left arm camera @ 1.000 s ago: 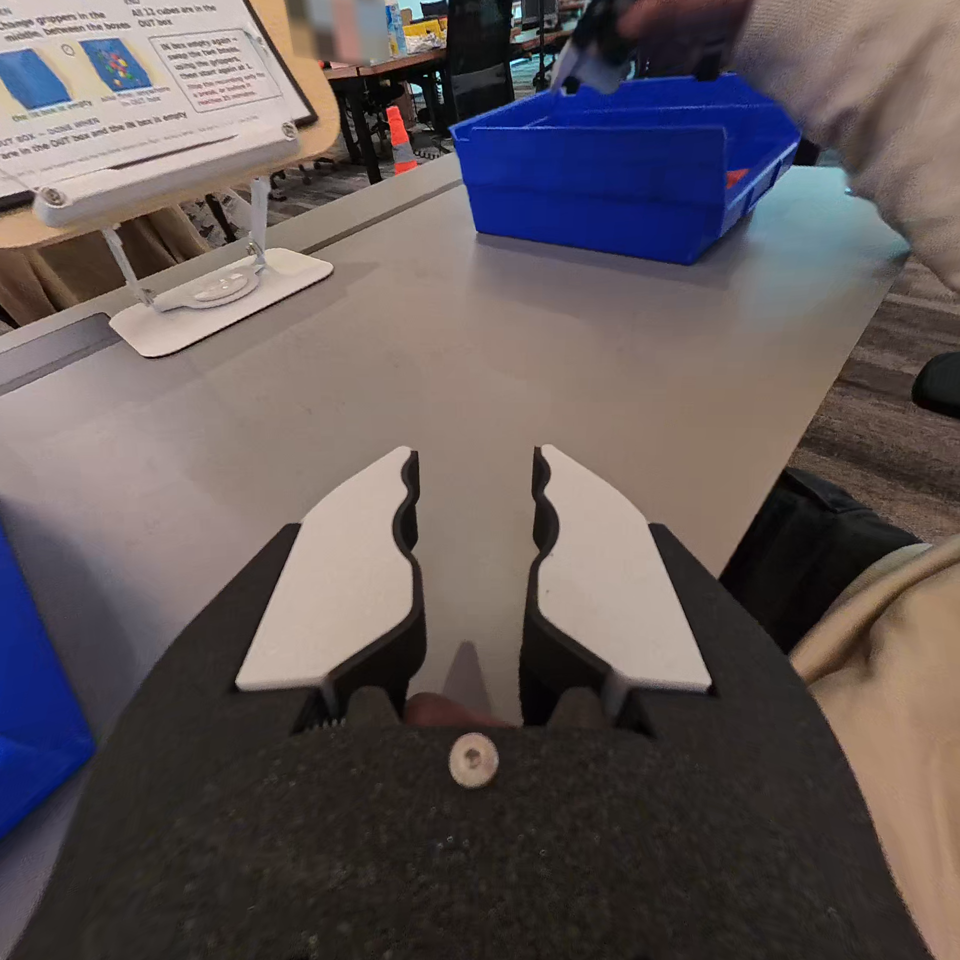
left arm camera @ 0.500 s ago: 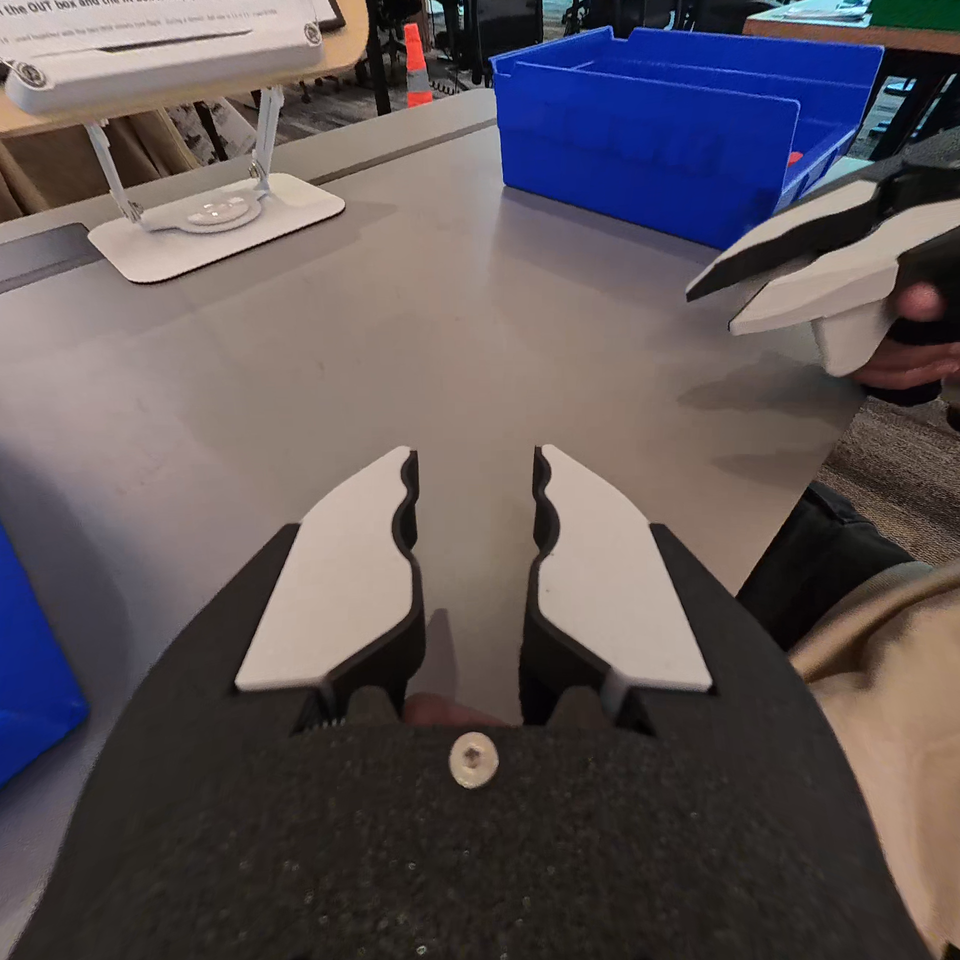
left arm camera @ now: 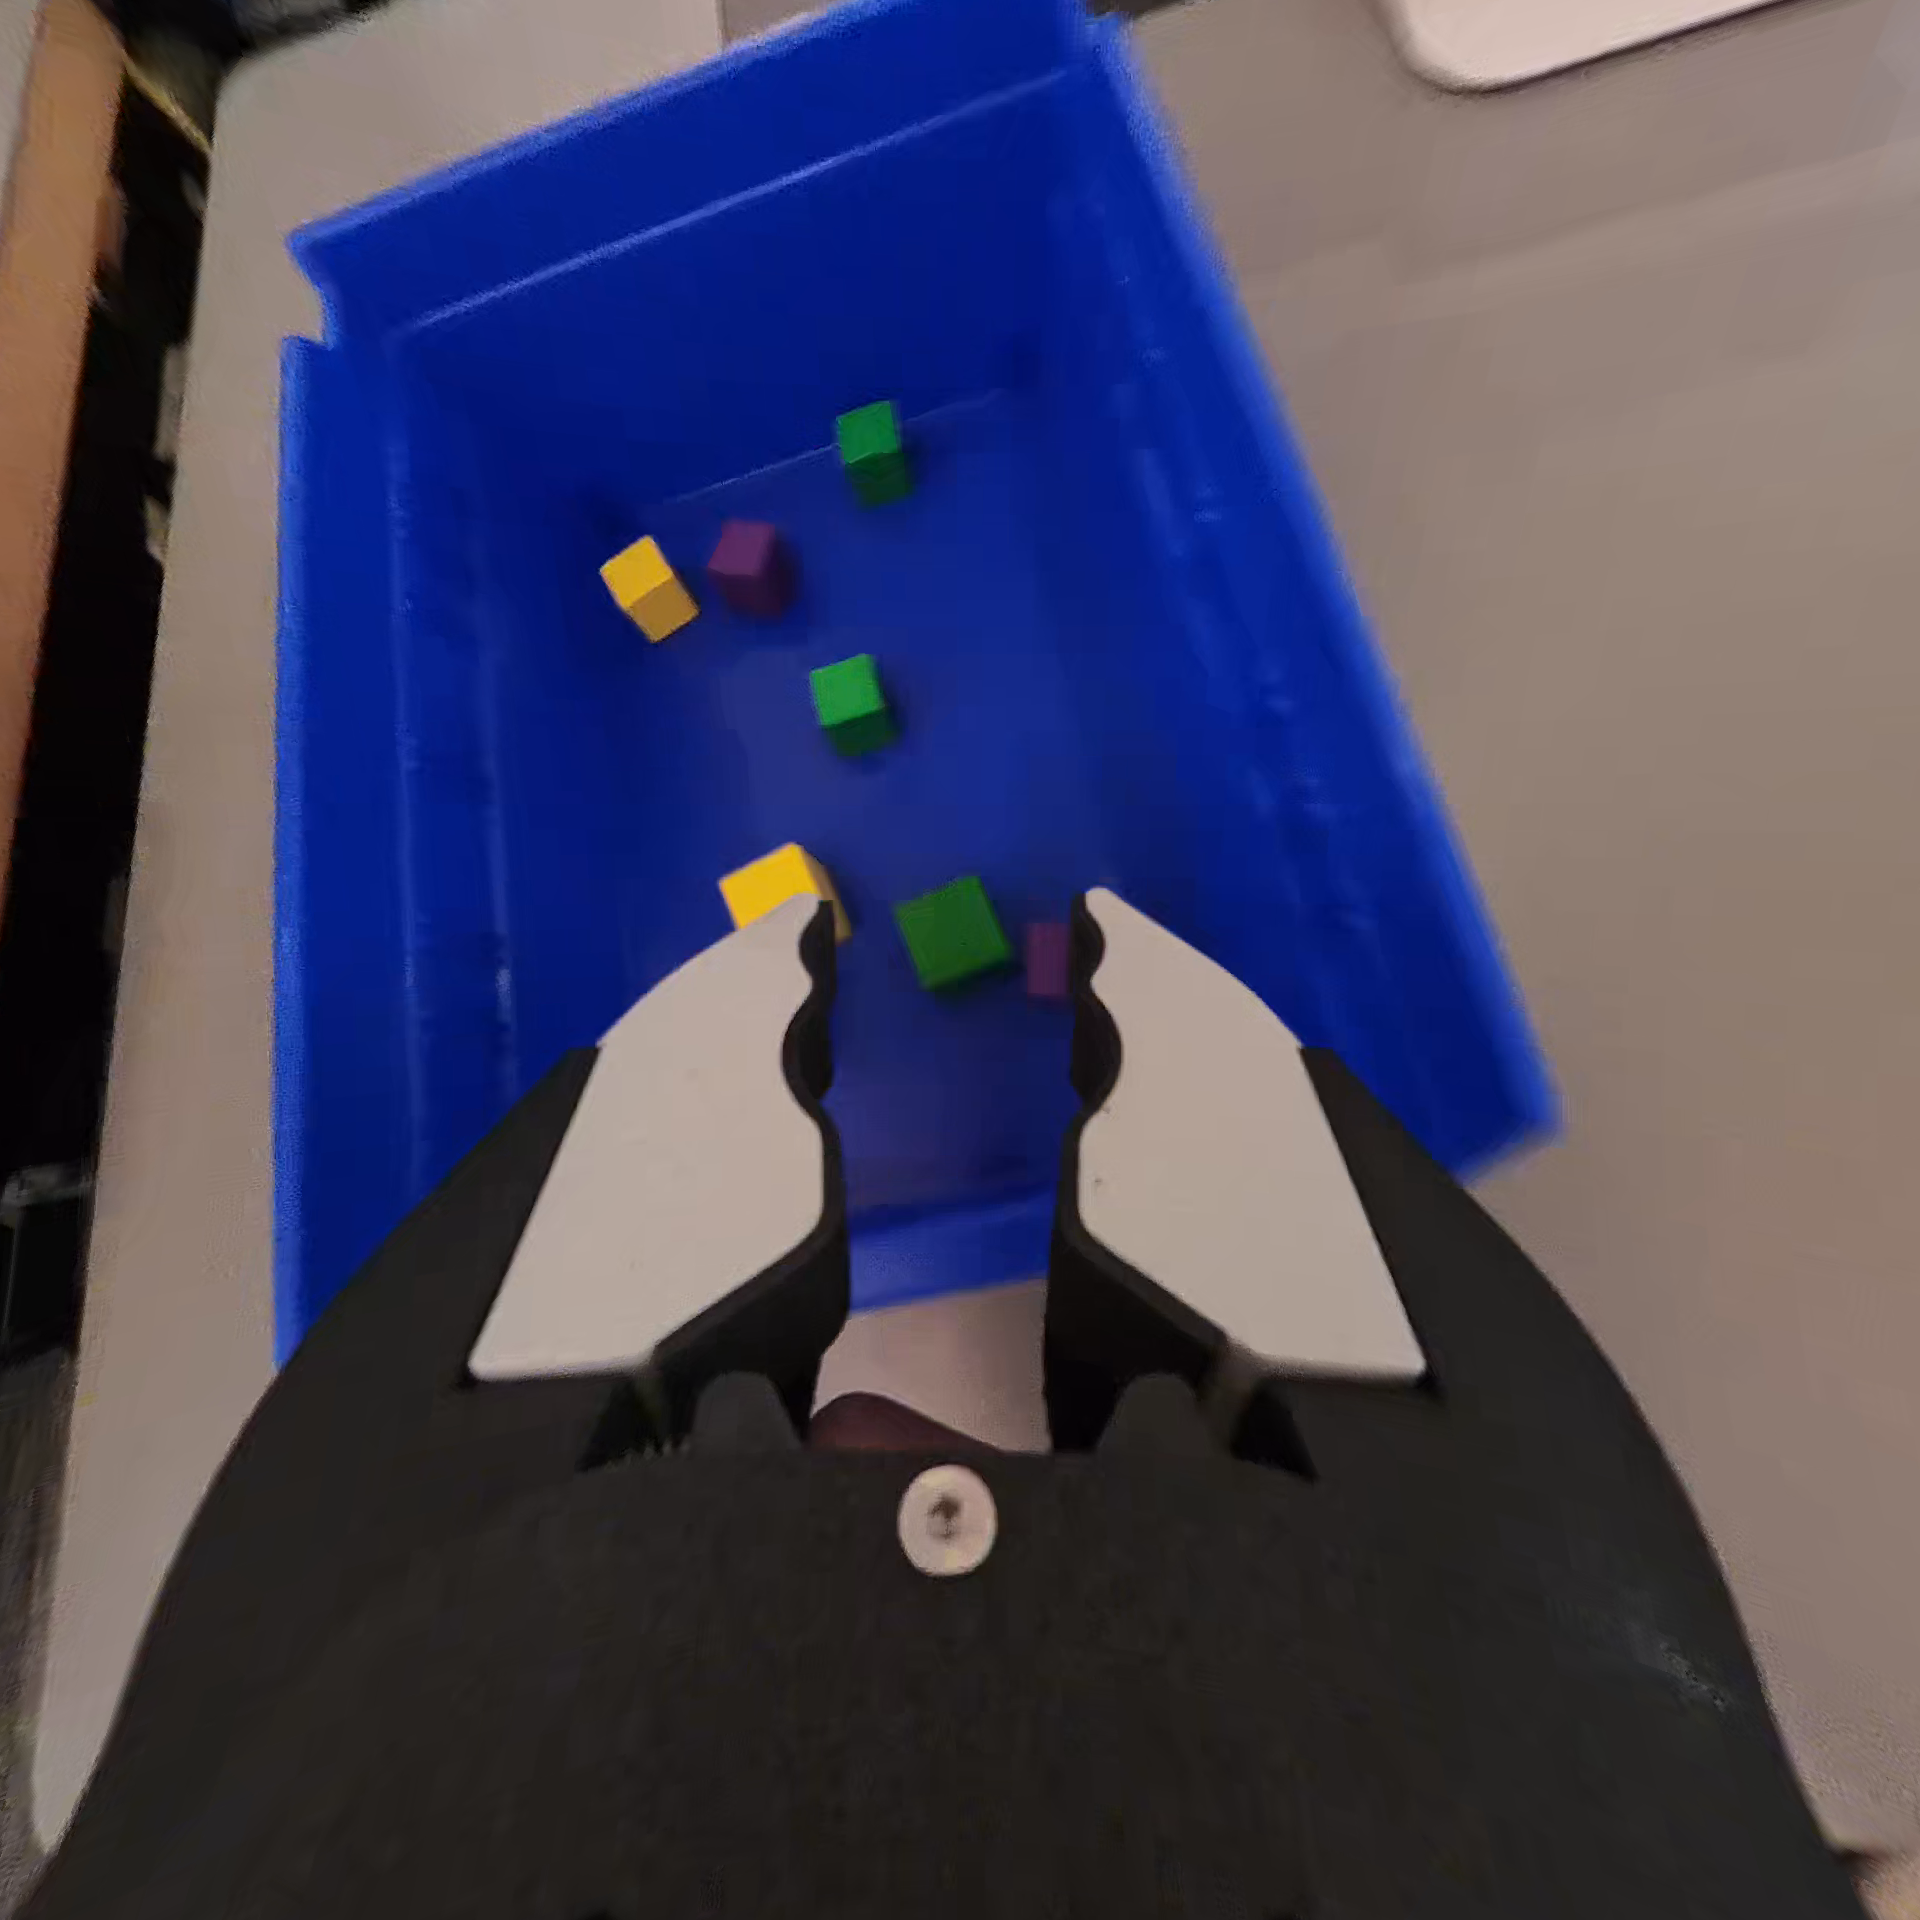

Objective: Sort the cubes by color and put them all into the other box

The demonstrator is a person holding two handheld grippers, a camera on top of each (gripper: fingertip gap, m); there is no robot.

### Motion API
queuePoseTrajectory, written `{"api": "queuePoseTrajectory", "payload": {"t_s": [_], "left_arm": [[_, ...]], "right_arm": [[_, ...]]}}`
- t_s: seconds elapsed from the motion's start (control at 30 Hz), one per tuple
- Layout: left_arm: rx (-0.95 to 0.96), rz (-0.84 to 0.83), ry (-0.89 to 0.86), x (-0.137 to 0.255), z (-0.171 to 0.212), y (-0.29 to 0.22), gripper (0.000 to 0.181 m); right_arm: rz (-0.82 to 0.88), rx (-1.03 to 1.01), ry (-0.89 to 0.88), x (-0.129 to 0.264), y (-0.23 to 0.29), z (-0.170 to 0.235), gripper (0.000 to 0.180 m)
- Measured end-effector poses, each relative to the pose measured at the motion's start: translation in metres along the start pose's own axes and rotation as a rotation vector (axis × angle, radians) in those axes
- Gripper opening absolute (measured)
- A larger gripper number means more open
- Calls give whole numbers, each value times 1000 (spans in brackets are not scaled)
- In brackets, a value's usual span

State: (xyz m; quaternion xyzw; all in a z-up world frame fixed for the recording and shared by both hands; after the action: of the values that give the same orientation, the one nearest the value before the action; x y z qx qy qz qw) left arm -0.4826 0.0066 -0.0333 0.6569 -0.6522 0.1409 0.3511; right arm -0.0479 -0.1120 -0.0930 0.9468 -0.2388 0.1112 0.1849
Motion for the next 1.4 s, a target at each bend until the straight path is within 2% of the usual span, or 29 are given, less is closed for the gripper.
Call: {"api": "queuePoseTrajectory", "payload": {"t_s": [0.17,0.27,0.4,0.47,0.57,0.67,0.77,0.9,1.07,1.23,1.3,1.4], "left_arm": [[90,8,285,-68,-8,33,42],[141,-22,387,-90,0,45,41],[169,-44,439,-104,7,49,40],[131,-39,479,-111,13,43,31],[106,-46,498,-111,12,40,29],[84,17,498,-103,9,34,29],[42,62,311,-76,-6,25,29],[-54,123,-72,-14,-26,7,29],[-114,298,-489,42,-9,-26,29],[-140,476,-591,49,14,-61,29],[-206,574,-644,55,14,-77,29],[-294,773,-791,73,5,-113,29]], "right_arm": [[-46,-19,14,1,2,2,35],[-47,-10,27,2,2,4,35],[-76,-24,21,5,3,4,34],[-91,-30,20,5,3,3,34],[-107,-33,21,6,3,2,34],[-103,-26,19,8,2,1,33],[-81,-19,1,11,0,0,32],[-57,-48,-24,14,-9,1,30],[-77,-56,-37,11,-11,3,30],[-308,-221,-105,2,-6,2,37],[-403,-354,-161,-4,-11,-2,37],[-673,-626,-285,-22,-13,-17,48]]}}
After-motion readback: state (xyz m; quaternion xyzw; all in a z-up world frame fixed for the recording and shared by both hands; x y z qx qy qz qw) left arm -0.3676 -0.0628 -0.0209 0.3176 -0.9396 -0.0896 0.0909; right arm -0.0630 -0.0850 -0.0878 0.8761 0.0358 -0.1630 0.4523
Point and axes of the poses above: each gripper's, where its closed fingertips meet, x back along the fingers, z out of its underside, y = z × x across the jaws, the point moved 9 cm from there along x, back along the fingers, and after that the axes turned 8 degrees about -z, right-handed, at the moved point
